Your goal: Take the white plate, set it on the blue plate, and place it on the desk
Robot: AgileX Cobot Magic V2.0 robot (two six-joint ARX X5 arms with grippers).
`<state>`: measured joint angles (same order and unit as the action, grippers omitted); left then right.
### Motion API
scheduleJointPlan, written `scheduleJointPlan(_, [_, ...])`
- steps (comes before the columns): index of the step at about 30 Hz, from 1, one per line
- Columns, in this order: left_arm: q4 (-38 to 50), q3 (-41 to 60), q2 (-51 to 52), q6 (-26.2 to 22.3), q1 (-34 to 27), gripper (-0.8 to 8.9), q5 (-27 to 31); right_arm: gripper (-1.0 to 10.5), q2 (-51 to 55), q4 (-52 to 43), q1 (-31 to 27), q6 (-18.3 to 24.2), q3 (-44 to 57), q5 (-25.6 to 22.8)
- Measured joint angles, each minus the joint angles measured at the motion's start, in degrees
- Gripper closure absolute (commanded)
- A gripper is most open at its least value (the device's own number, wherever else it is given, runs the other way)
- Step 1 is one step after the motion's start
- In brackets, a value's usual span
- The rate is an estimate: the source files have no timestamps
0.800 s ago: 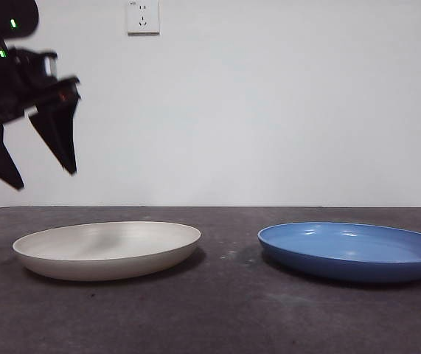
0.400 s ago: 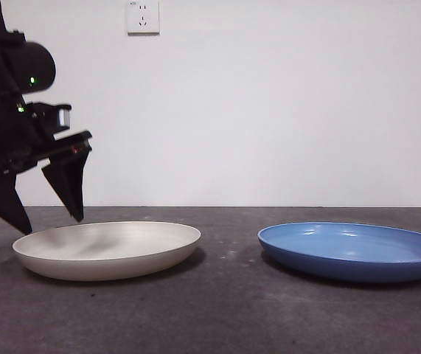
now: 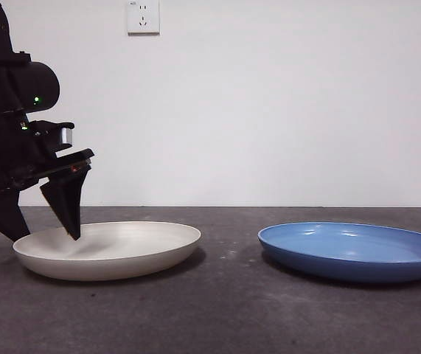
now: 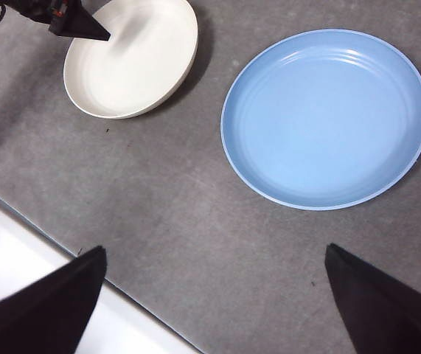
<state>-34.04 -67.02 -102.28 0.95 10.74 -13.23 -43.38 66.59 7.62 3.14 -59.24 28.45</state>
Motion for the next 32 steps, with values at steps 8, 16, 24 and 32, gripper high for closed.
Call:
scheduleJointPlan(8, [-0.4,0.0,0.0,0.0,0.0,7.92,0.1,4.7,0.0,0.0,0.0,0.0,0.0,0.0])
scheduleJointPlan(16, [-0.4,0.0,0.0,0.8,-0.2,8.03,-0.1,4.7,0.0,0.0,0.0,0.0,0.0,0.0])
scheduleJointPlan(24, [-1.1,0.0,1.0,2.7,-0.8,8.04,-0.2,4.7,0.0,0.0,0.0,0.0,0.0,0.0])
scheduleJointPlan(32, [-0.9,-0.8,10.4,5.9,-0.5,8.04,-3.8,4.7,0.0,0.0,0.0,0.0,0.0,0.0])
